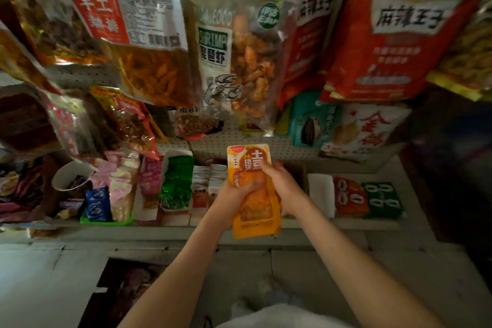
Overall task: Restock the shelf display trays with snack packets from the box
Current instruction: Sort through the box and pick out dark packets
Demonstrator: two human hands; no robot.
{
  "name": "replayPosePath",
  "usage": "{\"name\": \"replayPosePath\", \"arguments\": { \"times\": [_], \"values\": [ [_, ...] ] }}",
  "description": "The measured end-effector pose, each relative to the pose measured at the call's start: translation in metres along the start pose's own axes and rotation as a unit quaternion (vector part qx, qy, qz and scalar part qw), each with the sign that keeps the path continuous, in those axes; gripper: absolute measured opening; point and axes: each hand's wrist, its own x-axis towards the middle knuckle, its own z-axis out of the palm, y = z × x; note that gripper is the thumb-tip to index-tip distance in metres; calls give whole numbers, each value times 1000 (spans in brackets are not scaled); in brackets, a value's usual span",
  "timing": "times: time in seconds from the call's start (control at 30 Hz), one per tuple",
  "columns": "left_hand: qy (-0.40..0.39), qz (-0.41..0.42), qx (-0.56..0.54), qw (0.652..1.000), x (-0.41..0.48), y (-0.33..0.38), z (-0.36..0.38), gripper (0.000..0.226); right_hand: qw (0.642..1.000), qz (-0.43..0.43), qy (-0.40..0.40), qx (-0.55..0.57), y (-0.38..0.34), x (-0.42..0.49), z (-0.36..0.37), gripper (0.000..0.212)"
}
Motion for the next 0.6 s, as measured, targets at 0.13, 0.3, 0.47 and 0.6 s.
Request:
{"name": "replayPosePath", "arguments": {
  "times": [0.13,0.3,0.47,0.6],
  "values": [
    [50,1,4,999,11,-7,22,37,997,51,-26,47,4,-6,-16,33],
    [-29,-4,57,998,10,-2,50,34,996,66,8,61,6,-13,-45,48],
    [-85,10,166,982,15,6,46,25,1000,8,11,9,-5,-15,-69,35],
    [-119,18,339,933,21,1,25,26,993,2,8,-120,-25,-13,-96,73]
  ]
}}
